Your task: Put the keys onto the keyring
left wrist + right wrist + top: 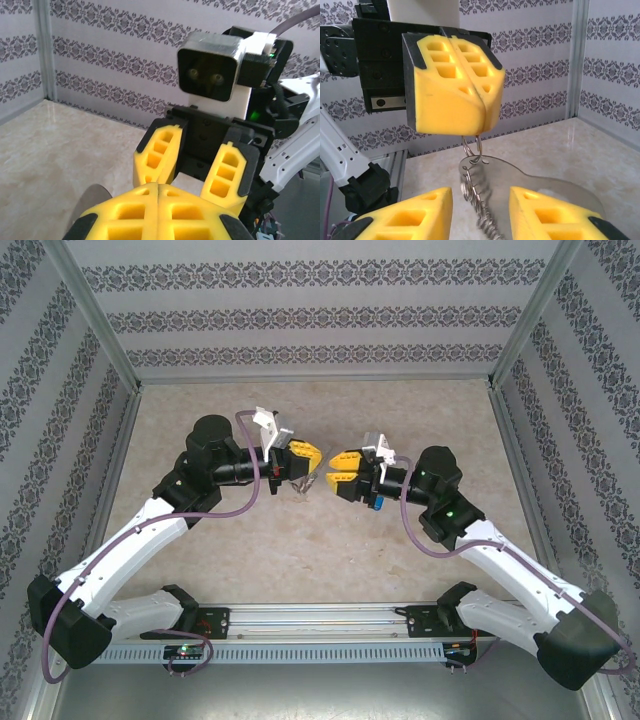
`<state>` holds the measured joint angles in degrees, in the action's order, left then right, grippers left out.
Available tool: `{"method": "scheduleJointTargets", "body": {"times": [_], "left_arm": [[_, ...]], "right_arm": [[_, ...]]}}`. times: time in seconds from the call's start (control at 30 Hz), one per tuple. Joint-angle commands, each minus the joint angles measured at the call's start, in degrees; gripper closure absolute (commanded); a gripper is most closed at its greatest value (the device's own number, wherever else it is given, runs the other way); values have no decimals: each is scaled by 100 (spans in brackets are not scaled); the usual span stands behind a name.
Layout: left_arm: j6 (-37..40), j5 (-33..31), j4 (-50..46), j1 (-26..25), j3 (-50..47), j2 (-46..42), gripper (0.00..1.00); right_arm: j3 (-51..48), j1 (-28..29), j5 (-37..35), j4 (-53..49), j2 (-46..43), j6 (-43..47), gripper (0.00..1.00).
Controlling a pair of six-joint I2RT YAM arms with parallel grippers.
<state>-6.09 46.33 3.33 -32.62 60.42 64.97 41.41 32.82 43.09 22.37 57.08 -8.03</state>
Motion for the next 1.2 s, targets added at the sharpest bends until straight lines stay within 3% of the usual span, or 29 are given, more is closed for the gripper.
{"method": "scheduleJointTargets", "body": {"times": [0.0, 0.73, 0.97, 1.17], "left_arm": [[-209, 347, 605, 16, -49, -144, 100], [-200, 579, 551, 10, -6, -126, 100], [-198, 650, 520, 1, 22, -101, 100], [-189, 687, 488, 0, 24, -90, 100]], "right_arm": [[147, 78, 261, 468, 32, -156, 65], [324, 387, 86, 672, 252, -110, 67], [359, 390, 85, 692, 281, -91, 74], [394, 410, 99, 681, 299, -69, 86]]}}
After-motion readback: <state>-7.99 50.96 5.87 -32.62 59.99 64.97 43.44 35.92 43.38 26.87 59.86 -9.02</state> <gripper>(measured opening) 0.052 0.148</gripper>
